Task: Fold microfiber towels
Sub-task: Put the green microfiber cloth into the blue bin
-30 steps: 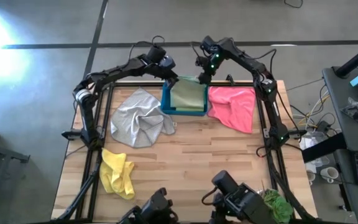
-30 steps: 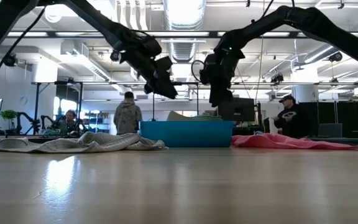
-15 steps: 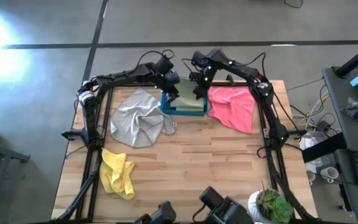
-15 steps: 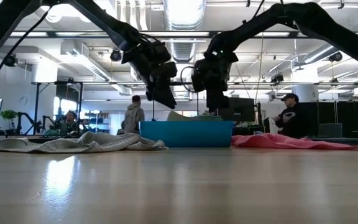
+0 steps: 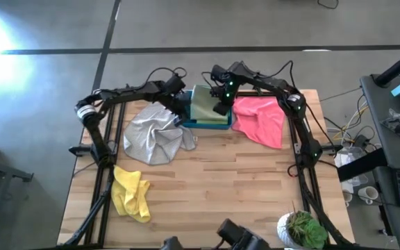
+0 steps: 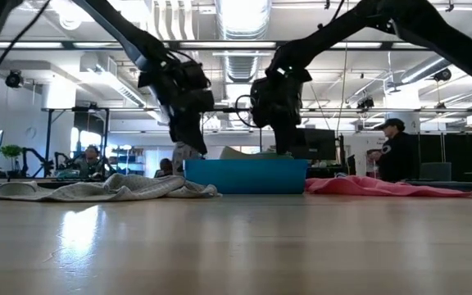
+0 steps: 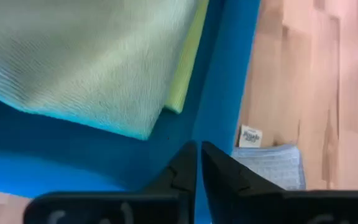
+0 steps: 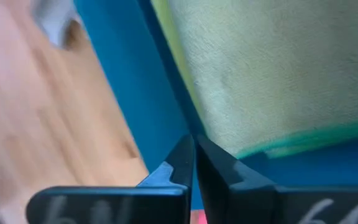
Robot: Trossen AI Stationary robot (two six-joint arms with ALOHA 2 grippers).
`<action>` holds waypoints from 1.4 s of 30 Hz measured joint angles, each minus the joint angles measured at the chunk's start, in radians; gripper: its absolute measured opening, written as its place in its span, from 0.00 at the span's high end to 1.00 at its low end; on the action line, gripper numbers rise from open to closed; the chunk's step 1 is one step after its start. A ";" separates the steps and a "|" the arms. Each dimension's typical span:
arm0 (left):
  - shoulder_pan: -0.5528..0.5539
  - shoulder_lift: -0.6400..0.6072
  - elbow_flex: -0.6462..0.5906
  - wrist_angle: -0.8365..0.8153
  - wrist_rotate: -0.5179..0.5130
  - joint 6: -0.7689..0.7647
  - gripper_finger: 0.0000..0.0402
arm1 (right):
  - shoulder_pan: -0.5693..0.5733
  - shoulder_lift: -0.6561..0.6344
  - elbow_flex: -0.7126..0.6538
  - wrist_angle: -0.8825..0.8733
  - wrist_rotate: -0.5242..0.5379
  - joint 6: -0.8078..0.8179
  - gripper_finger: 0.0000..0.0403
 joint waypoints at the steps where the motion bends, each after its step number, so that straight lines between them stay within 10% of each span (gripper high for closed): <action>1: 0.000 -0.027 -0.021 0.015 -0.001 -0.010 0.99 | 0.011 0.000 -0.001 -0.001 0.034 0.004 0.98; 18: -0.006 -0.441 -0.255 0.058 -0.180 -0.109 1.00 | 0.082 0.000 -0.123 0.519 0.199 0.157 0.98; 42: -0.014 -0.390 -0.316 0.102 -0.172 -0.138 1.00 | 0.173 -0.007 -0.201 0.562 0.239 0.205 0.98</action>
